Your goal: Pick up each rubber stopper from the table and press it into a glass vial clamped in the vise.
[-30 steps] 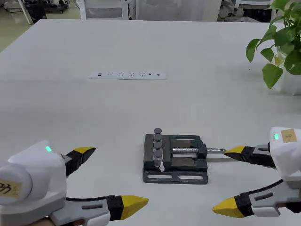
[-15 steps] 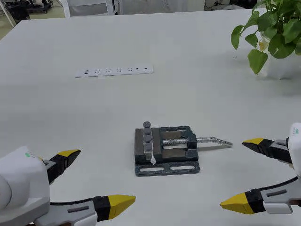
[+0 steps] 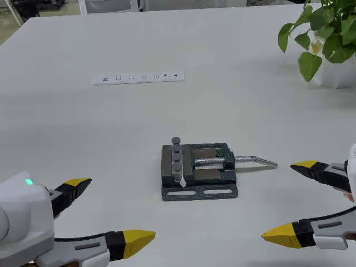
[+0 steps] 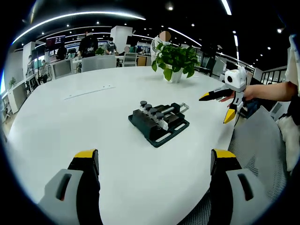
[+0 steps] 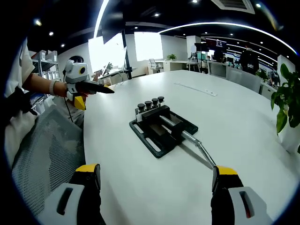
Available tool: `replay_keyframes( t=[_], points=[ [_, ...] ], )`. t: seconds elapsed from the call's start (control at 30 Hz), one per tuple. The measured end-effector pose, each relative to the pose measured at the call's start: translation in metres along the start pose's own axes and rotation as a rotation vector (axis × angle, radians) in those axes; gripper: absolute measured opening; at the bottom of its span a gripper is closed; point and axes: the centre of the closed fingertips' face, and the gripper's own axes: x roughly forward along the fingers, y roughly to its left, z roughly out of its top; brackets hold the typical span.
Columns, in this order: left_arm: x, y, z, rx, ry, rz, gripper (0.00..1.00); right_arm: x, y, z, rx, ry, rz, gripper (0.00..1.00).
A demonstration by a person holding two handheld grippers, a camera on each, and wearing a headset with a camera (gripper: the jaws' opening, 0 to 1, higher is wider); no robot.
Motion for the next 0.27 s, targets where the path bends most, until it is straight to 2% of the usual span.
replay_keyframes(
  t=[0.27],
  points=[
    [-0.0011, 0.0004, -0.0021, -0.009, -0.001, 0.006, 0.99, -0.0008, -0.0008, 0.0005, 0.002, -0.003, -0.002, 0.99]
  ],
)
